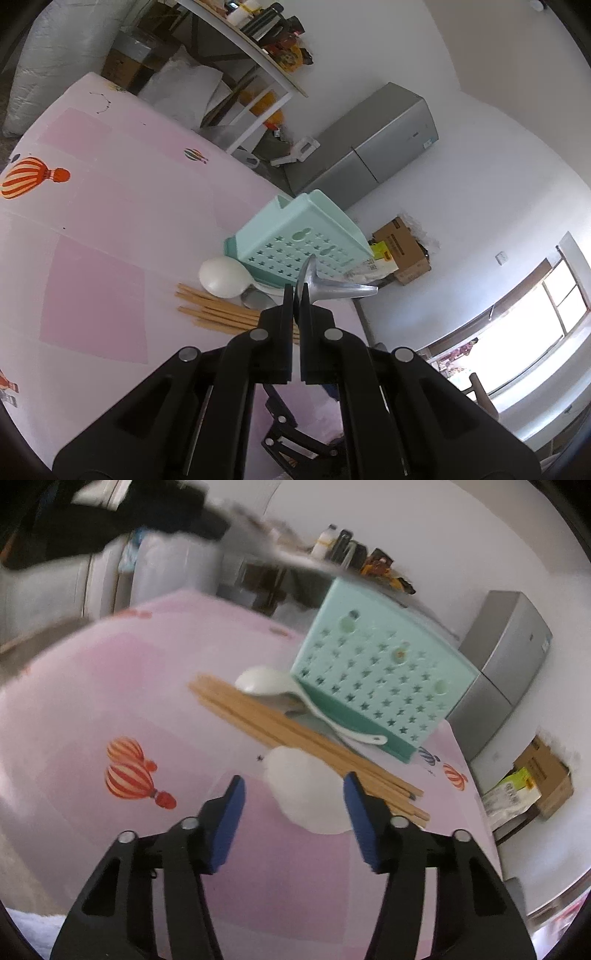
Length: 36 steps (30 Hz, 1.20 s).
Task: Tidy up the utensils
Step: 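Lift the silver ladle with the left tool toward the green holder, then lower the ladle into the holder with the left tool while the right tool grasps the white spoon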
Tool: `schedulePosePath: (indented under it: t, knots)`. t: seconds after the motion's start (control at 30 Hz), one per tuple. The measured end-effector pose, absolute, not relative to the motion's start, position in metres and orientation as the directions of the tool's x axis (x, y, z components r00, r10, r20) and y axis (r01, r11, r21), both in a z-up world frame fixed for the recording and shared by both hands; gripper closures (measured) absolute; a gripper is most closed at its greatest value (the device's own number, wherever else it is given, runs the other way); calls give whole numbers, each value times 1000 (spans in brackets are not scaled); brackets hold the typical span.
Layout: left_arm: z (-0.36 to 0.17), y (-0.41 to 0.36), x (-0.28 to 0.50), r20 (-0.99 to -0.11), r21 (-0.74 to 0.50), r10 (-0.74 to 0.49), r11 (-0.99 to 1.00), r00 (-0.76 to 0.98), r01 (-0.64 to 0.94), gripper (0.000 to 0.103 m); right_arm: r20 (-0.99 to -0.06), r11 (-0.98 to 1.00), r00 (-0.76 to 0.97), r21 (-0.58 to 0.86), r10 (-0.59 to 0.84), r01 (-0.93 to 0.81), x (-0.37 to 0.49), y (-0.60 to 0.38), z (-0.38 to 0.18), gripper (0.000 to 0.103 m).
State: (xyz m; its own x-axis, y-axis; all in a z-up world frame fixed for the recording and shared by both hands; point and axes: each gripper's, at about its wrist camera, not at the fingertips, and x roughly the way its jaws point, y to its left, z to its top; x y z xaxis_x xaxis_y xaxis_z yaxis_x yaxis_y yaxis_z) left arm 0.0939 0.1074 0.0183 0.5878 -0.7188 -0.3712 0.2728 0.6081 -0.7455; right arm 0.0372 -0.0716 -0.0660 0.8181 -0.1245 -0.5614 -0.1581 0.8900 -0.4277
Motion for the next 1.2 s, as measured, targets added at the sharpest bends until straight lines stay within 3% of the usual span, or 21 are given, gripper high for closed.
schedulePosePath:
  t: [0.17,0.3,0.33,0.6,0.87,1.1,1.2]
  knots:
    - [17,107,96,-371,-739,-708,617,601,271,102,-557,876,811,-466,-180,-125,45,-68,-71,66]
    - [21,107,95,-364,-726,-696,629,619,280,102,-573,874,794,-472,-204,-116,52,-66,-74,91]
    - [23,107,95,-365,-721,-691,634,623,281,102,-581,875,788,-470,-205,-119,52,-67,-75,93]
    - [46,114,89,-337,-688,-667,656,664,311,102,-561,889,808,-444,-177,-114,31,-76,-59,96]
    - [83,117,88,-294,-628,-618,700,729,339,102,-482,943,870,-326,-99,-73,8,-98,0,100]
    - [121,113,99,-290,-530,-549,774,784,346,102,-427,986,904,-158,-19,-54,2,-136,48,101]
    - [139,104,106,-303,-430,-496,833,814,348,102,-415,993,910,-109,-4,-46,3,-150,56,101]
